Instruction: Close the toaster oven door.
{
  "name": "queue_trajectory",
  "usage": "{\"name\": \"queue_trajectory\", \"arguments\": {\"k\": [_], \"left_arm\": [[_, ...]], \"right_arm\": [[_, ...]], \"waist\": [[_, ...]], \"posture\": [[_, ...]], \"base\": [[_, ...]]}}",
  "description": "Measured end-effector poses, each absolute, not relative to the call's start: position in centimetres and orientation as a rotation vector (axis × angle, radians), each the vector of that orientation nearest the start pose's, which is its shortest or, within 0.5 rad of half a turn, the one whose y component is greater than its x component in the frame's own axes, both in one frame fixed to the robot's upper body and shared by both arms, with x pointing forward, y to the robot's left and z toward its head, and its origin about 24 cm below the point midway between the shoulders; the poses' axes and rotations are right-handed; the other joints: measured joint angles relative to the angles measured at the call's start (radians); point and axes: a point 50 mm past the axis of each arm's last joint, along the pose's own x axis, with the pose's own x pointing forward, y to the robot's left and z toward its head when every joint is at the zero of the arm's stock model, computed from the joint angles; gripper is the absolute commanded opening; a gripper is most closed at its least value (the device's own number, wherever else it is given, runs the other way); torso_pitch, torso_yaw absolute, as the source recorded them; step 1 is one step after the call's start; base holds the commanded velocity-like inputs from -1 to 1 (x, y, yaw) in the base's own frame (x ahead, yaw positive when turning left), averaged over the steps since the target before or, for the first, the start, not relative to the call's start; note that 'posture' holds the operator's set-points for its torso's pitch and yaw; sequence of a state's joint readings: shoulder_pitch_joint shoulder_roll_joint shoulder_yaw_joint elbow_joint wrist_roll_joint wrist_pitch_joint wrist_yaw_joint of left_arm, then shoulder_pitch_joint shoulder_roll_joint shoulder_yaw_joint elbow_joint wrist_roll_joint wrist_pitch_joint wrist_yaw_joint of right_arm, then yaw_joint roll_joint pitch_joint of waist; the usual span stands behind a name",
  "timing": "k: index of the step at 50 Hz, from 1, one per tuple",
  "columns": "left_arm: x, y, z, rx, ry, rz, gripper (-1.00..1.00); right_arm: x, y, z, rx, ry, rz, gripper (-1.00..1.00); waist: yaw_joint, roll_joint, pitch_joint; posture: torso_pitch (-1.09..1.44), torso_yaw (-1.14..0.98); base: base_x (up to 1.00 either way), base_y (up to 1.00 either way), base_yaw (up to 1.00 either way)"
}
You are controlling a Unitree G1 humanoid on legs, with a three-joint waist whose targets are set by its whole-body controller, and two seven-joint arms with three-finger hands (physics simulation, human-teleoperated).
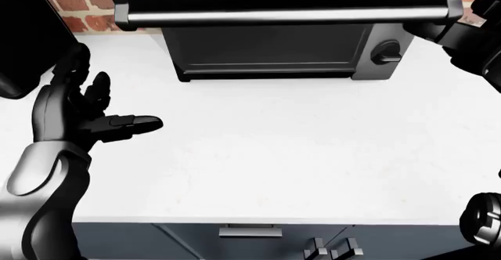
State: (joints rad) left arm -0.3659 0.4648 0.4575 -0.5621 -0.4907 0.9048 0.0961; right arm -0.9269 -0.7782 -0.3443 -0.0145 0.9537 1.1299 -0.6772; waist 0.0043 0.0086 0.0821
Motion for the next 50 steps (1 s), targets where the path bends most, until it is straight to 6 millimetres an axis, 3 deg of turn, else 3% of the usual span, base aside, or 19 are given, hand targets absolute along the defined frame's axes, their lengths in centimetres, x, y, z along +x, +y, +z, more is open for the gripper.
{"name": "queue_trajectory", "arguments": {"k": [18,35,50], "left_arm": [[25.2,24.6,22.0,0.043,-0.112,0.167,1.0],[25.0,22.0,22.7,0.041,-0.106,0.1,1.0],[24.1,19.5,21.9,0.032,-0.083,0.024,1.0]], "right_arm": [[30.3,-27.8,30.9,0.159,0.051,-0.419,1.0],[30.5,-27.8,31.0,0.155,0.053,-0.423,1.0],[30.4,-27.9,30.9,0.158,0.049,-0.425,1.0]], "waist": [[0.005,-0.006,0.001],[0.009,-0.013,0.003],[0.015,-0.021,0.002]], "posture": [[0.0,0.0],[0.0,0.0],[0.0,0.0]], "base": [[0.0,0.0,0.0],[0.0,0.0,0.0],[0.0,0.0,0.0]]}}
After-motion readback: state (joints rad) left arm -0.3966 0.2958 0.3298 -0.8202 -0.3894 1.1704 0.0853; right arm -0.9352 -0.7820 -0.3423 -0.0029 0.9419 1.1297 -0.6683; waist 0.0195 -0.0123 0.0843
